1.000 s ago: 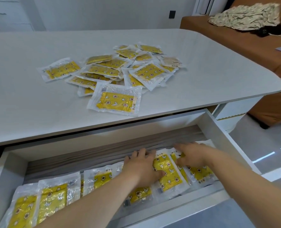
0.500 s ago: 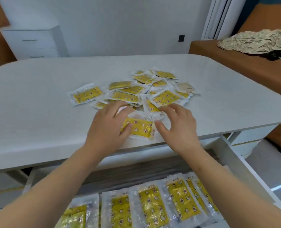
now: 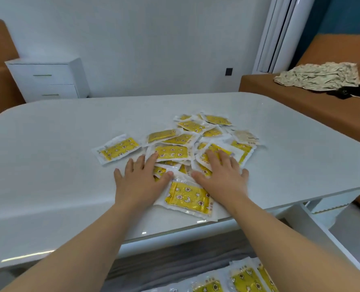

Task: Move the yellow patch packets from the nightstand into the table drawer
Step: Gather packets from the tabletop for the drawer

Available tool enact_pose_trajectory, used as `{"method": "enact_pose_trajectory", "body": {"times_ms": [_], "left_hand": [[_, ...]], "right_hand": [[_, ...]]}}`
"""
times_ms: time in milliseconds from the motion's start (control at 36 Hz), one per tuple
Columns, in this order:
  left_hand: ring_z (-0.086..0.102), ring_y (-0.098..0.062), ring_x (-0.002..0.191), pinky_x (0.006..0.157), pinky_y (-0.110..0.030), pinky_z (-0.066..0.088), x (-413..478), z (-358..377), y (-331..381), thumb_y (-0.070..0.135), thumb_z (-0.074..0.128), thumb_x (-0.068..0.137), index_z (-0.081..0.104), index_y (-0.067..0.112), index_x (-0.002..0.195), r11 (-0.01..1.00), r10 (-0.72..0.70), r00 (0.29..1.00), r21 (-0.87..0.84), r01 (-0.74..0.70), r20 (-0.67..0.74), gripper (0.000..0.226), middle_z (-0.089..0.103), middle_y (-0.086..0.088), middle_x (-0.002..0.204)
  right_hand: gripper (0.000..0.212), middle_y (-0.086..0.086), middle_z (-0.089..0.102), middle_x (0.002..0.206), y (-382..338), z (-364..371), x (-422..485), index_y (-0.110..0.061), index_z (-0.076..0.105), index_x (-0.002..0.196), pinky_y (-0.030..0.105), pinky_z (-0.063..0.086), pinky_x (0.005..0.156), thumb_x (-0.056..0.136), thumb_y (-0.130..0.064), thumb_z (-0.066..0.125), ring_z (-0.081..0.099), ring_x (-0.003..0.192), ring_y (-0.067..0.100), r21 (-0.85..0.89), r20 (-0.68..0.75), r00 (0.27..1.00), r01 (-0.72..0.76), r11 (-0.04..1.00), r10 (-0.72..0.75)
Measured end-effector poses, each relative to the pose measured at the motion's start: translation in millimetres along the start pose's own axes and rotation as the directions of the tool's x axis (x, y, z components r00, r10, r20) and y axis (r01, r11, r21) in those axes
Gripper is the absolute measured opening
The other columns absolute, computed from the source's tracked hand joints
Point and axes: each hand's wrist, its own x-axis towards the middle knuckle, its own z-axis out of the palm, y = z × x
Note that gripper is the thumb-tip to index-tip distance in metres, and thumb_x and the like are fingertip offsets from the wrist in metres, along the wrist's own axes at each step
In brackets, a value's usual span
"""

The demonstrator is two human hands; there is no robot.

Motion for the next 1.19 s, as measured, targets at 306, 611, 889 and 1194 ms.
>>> {"method": "enact_pose_trajectory", "body": {"times_ms": [306, 611, 889, 1194], "left_hand": [[0.028, -0.019, 0.134, 0.107, -0.04, 0.02, -12, -5, -4, 0.045, 0.036, 0.095, 0.049, 0.036, 0.126, 0.996, 0.026, 0.977, -0.084, -0.045, -0.212, 0.035, 0.045, 0.01, 0.138], [0.018, -0.027, 0.143, 0.113, -0.046, 0.018, -4, -2, 4, 0.051, 0.015, 0.084, 0.046, 0.027, 0.133, 0.941, 0.329, 0.897, 0.018, -0.339, -0.296, 0.063, 0.027, -0.004, 0.153], [0.023, -0.02, 0.139, 0.114, -0.046, 0.011, 1, -1, 3, 0.054, 0.028, 0.094, 0.021, 0.04, 0.144, 0.981, 0.18, 0.968, 0.1, -0.165, -0.173, 0.052, 0.029, 0.005, 0.149], [0.037, -0.025, 0.123, 0.101, -0.035, 0.031, -5, -10, 1, 0.049, 0.062, 0.08, 0.031, 0.027, 0.143, 0.956, -0.002, 0.978, -0.288, -0.06, -0.21, 0.074, 0.044, -0.007, 0.126]], "right_hand": [[0.046, -0.015, 0.03, 0.15, 1, -4, -9, -0.043, 0.037, 0.138, 0.049, 0.013, 0.115, 0.094, -0.031, 0.044, 0.022, 0.14, 0.011, 0.118, -0.072, 0.99, 0.127, 0.985, -0.119], [0.044, -0.01, 0.027, 0.152, 0, -4, -9, -0.039, 0.028, 0.143, 0.05, 0.019, 0.113, 0.099, -0.036, 0.034, 0.022, 0.141, 0.017, 0.19, -0.146, 0.989, 0.057, 0.98, -0.03], [0.052, -0.004, 0.02, 0.155, -4, 0, -7, -0.04, 0.021, 0.144, 0.05, 0.013, 0.114, 0.095, -0.049, 0.035, 0.015, 0.144, 0.019, -0.025, -0.054, 0.993, 0.105, 0.994, -0.107], [0.048, -0.001, 0.046, 0.142, 4, 0, -10, -0.025, 0.04, 0.14, 0.039, 0.033, 0.108, 0.094, -0.013, 0.045, 0.042, 0.13, 0.021, 0.252, -0.284, 0.949, 0.213, 0.944, -0.139]]}}
